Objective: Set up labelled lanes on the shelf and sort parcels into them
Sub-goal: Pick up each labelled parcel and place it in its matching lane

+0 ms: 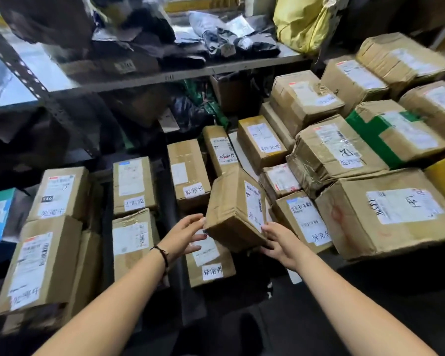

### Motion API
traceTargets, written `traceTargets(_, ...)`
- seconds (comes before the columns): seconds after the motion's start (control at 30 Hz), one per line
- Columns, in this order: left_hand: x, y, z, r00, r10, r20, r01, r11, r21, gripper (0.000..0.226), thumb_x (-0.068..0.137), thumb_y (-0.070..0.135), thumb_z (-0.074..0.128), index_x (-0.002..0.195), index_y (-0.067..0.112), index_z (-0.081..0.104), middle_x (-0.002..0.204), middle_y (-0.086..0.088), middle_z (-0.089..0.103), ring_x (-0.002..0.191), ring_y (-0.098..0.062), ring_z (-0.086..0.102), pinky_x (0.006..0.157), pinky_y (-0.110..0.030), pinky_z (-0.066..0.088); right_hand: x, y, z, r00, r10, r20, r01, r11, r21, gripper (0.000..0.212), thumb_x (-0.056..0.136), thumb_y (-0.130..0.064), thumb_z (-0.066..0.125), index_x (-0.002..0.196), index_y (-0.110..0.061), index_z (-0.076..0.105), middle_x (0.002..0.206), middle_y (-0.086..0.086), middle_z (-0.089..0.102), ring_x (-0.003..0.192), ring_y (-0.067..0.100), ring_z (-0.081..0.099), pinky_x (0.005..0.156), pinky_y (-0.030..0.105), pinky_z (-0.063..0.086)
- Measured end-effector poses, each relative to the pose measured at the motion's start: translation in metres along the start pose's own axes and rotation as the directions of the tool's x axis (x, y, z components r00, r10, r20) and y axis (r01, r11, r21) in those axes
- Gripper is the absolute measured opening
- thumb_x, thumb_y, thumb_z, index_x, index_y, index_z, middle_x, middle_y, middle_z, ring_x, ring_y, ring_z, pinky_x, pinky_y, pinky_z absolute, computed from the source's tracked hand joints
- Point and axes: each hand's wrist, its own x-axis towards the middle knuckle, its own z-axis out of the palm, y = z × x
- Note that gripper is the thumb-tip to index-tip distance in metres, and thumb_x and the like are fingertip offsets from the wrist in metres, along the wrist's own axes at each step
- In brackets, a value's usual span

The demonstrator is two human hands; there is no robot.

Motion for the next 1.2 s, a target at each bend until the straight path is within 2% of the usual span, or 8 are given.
traceTargets(0.1,0.007,0.002,0.02,0.998,0.016,-0.063,-0.011,0.996,0.083,0.042,0.096,0.047,0.056,0.135,0.031,0.052,0.127,0.005,0.061,0.107,-0.014,0.064,0.085,-0.033,0.053,0.015,0.006,-0.001,0.999,0.037,0.034,-0.039,0.998,0.052,0.028,0.1,-0.021,0.058,0.128,-0.024,0.055,0.122,0.003,0.064,0.099,0.025,0.063,0.082,0.048,0.056)
traceTargets(0.23,0.007,0.002,0.035,0.996,-0.026,-0.085,0.042,0.981,0.187,0.047,0.093,0.055,0.057,0.133,0.031,0.052,0.125,0.004,0.06,0.107,-0.013,0.062,0.085,-0.034,0.052,0.025,0.0,-0.005,0.995,0.022,0.094,-0.037,0.986,0.161,0.033,0.099,-0.024,0.06,0.13,-0.029,0.048,0.128,0.006,0.059,0.107,0.033,0.058,0.086,0.065,0.052)
traceTargets(0.47,-0.005,0.008,0.047,0.989,-0.134,-0.07,0.14,0.985,0.101,0.081,0.061,0.096,0.051,0.123,0.044,0.054,0.134,0.01,0.051,0.111,-0.011,0.059,0.077,-0.035,0.055,0.011,0.004,-0.013,0.981,-0.077,0.177,0.05,0.987,0.149,0.065,0.083,-0.019,0.069,0.143,-0.034,0.05,0.136,0.004,0.064,0.115,0.026,0.059,0.093,0.049,0.052)
traceTargets(0.63,-0.01,0.013,0.058,0.992,-0.113,-0.062,0.123,0.974,0.19,0.067,0.071,0.075,0.068,0.122,0.034,0.05,0.124,0.01,0.057,0.109,-0.01,0.061,0.089,-0.04,0.057,-0.004,0.001,-0.026,0.975,-0.142,0.17,0.121,0.984,0.128,0.079,0.075,-0.013,0.08,0.146,-0.027,0.048,0.135,0.008,0.066,0.107,0.024,0.064,0.081,0.035,0.055)
traceTargets(0.8,-0.011,0.004,0.057,0.998,-0.068,0.001,0.067,0.989,0.132,0.087,0.05,0.072,0.079,0.121,0.031,0.052,0.118,0.004,0.07,0.106,-0.013,0.069,0.093,-0.041,0.055,-0.018,-0.011,-0.039,0.961,-0.142,0.239,0.119,0.987,0.11,0.07,0.076,-0.024,0.075,0.14,-0.035,0.048,0.137,0.007,0.065,0.108,0.027,0.064,0.089,0.04,0.051)
traceTargets(1.0,-0.022,0.005,0.057,0.998,-0.027,0.061,0.02,0.994,0.107,0.076,0.055,0.072,0.076,0.117,0.031,0.059,0.119,0.0,0.069,0.103,-0.015,0.072,0.084,-0.037,0.054,-0.032,-0.023,-0.043,0.931,-0.158,0.33,0.186,0.981,-0.055,0.062,0.08,-0.036,0.071,0.139,-0.039,0.052,0.133,-0.001,0.068,0.111,0.016,0.067,0.093,0.04,0.052)
traceTargets(1.1,-0.02,0.008,0.062,1.0,0.01,0.018,-0.012,0.989,0.148,0.067,0.073,0.071,0.069,0.125,0.032,0.057,0.123,0.006,0.065,0.11,-0.014,0.067,0.086,-0.033,0.054,-0.026,-0.026,-0.042,0.954,-0.154,0.257,0.177,0.982,-0.068,0.068,0.073,-0.041,0.076,0.138,-0.029,0.057,0.124,-0.002,0.072,0.098,0.01,0.072,0.078,0.031,0.057)
traceTargets(1.2,-0.015,0.007,0.054,0.995,0.031,-0.092,-0.023,0.996,0.088,0.043,0.092,0.047,0.062,0.129,0.025,0.056,0.129,0.002,0.062,0.116,-0.016,0.061,0.095,-0.039,0.053,-0.014,-0.026,-0.048,0.979,-0.129,0.156,0.152,0.978,-0.14,0.048,0.086,-0.033,0.072,0.132,-0.031,0.06,0.11,-0.006,0.076,0.089,0.01,0.07,0.072,0.029,0.052)
